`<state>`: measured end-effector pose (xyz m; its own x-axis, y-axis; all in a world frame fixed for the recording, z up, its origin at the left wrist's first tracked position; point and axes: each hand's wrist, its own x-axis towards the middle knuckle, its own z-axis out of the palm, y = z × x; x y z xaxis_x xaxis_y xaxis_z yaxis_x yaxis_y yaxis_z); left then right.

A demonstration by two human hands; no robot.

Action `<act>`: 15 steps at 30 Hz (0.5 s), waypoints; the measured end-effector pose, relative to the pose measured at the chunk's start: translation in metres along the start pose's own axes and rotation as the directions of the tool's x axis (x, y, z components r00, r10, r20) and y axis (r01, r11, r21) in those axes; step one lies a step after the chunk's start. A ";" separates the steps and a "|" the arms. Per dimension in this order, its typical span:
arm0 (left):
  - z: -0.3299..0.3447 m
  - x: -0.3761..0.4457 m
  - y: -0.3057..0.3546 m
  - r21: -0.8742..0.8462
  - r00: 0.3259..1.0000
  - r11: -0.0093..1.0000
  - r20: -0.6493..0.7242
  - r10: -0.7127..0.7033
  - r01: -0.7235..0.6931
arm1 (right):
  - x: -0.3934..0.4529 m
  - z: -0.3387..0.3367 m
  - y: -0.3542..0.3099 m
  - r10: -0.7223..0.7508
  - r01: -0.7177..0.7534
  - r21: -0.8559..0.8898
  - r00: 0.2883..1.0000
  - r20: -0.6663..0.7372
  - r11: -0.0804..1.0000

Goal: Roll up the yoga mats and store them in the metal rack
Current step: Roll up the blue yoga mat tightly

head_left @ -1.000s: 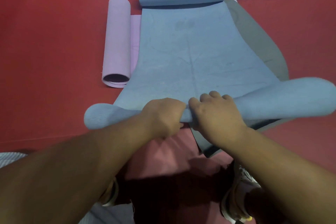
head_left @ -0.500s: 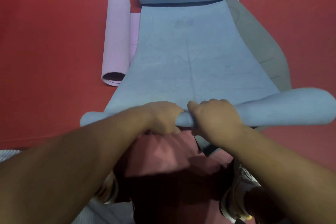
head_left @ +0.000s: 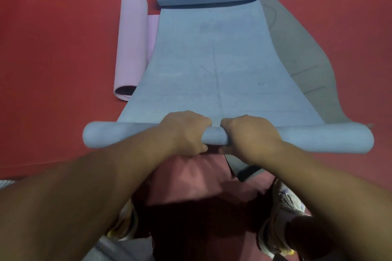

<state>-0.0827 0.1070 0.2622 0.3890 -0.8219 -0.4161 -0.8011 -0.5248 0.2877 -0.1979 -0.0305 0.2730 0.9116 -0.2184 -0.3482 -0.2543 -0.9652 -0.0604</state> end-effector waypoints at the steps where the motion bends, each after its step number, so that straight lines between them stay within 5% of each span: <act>1: 0.002 -0.004 0.002 0.036 0.994 0.999 -0.110 -0.014 0.018 | 0.001 -0.004 0.003 0.003 -0.005 0.034 0.999 0.050 0.999; 4: 0.020 -0.011 0.005 0.186 0.959 0.982 -0.282 0.023 0.031 | 0.003 -0.010 0.007 -0.016 0.005 0.087 0.993 0.119 0.996; 10: 0.002 -0.005 -0.012 0.033 0.998 0.999 0.060 -0.004 0.002 | -0.002 0.007 -0.008 -0.029 0.027 -0.061 0.999 -0.037 0.998; 15: 0.018 -0.014 0.002 0.223 0.962 0.973 -0.273 -0.003 0.066 | 0.001 0.002 0.009 0.013 -0.022 0.123 0.997 0.074 0.992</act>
<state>-0.0979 0.1217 0.2533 0.5007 -0.8496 -0.1661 -0.8548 -0.5155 0.0601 -0.1999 -0.0389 0.2708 0.8819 -0.2200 -0.4170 -0.3123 -0.9352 -0.1670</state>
